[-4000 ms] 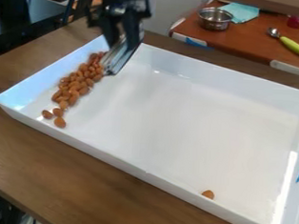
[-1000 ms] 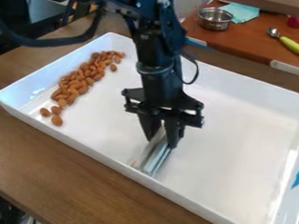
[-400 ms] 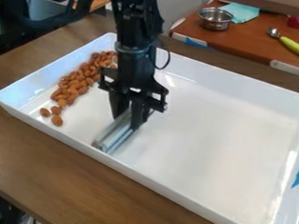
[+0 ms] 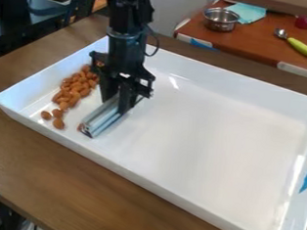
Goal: Sweep into pile
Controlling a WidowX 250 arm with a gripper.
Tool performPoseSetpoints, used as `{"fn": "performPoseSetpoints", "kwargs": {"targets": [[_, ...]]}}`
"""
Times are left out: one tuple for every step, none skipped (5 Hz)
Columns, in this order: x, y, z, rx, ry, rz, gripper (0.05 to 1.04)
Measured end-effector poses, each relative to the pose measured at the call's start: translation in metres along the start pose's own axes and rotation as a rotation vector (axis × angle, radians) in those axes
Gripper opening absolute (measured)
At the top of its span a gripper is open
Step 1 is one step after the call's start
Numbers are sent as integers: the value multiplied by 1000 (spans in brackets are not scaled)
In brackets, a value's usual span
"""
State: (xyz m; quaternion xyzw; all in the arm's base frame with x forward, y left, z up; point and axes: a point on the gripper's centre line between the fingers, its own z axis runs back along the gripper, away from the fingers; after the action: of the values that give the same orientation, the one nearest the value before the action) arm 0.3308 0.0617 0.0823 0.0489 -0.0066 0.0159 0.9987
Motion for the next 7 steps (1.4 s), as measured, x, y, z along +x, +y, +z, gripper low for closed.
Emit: {"fn": "performPoseSetpoints", "kwargs": {"targets": [[2,21,-3,27,28,-1,372],[-3,40,-4,41,44,-7,373],[-7,42,0,-6,69,21,372],[2,18,13,-90,64,67,372],[23,-27,41,-155,20,119,372],[38,-74,53,-186,37,135,372],[40,-121,58,-163,36,117,372]]}}
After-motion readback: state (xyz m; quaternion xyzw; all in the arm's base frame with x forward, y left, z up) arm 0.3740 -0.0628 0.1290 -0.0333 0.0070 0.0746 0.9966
